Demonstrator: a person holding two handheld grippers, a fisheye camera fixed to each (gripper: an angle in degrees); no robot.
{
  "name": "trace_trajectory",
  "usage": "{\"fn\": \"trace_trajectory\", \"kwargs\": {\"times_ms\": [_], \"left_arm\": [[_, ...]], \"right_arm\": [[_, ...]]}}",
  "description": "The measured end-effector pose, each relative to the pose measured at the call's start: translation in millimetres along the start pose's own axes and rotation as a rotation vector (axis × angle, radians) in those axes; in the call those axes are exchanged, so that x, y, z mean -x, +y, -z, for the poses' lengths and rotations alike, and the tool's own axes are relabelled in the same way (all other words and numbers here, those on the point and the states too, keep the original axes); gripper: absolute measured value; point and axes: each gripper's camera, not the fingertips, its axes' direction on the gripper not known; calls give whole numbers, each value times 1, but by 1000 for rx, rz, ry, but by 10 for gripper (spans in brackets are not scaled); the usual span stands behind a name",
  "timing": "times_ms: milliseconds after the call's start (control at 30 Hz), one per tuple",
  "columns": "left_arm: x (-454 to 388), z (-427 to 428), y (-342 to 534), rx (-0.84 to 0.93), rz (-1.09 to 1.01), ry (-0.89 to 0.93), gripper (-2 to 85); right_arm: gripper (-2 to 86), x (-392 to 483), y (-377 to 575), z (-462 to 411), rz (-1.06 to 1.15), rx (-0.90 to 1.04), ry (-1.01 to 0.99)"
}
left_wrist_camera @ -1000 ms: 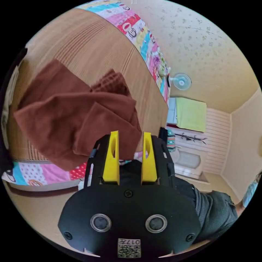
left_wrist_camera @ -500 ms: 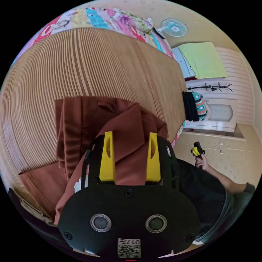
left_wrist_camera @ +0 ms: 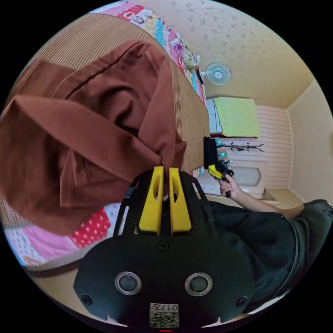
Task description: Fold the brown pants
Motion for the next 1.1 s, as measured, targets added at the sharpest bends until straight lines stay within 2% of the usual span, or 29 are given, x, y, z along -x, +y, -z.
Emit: {"fn": "trace_trajectory", "kwargs": {"times_ms": [133, 267, 333, 400, 467, 567, 633, 700, 767, 800, 867, 933, 1000, 1100], "left_arm": [[1, 12, 56, 6, 55, 31, 33], [-6, 6, 66, 106, 41, -76, 48], [-2, 8, 67, 114, 58, -74, 78], [3, 19, 71, 46, 94, -53, 109], [12, 49, 82, -138, 169, -67, 133], [27, 88, 92, -386, 236, -129, 151], [43, 96, 85, -439, 240, -199, 177], [64, 90, 66, -408, 227, -291, 196], [104, 67, 35, -289, 245, -198, 172], [112, 60, 30, -267, 254, -168, 155], [135, 35, 17, -221, 257, 5, 83], [136, 24, 20, -281, 236, 114, 55], [130, 18, 29, -343, 212, 169, 50], [105, 10, 49, -403, 146, 222, 47]], "right_arm": [[3, 28, -65, -59, 102, 94, 108], [4, 60, -123, -162, 205, 250, 170], [5, 64, -138, -214, 211, 357, 220], [6, 62, -144, -268, 236, 498, 288], [7, 53, -142, -322, 227, 595, 485], [8, 38, -136, -357, 242, 658, 648], [8, 29, -134, -362, 237, 671, 611], [9, 17, -133, -364, 216, 720, 496], [12, 10, -134, -363, 223, 776, 401], [13, 12, -135, -362, 249, 776, 400], [18, 31, -145, -347, 385, 712, 485], [27, 50, -161, -333, 472, 611, 585], [46, 72, -180, -318, 547, 494, 664], [127, 98, -220, -303, 542, 292, 801]]}}
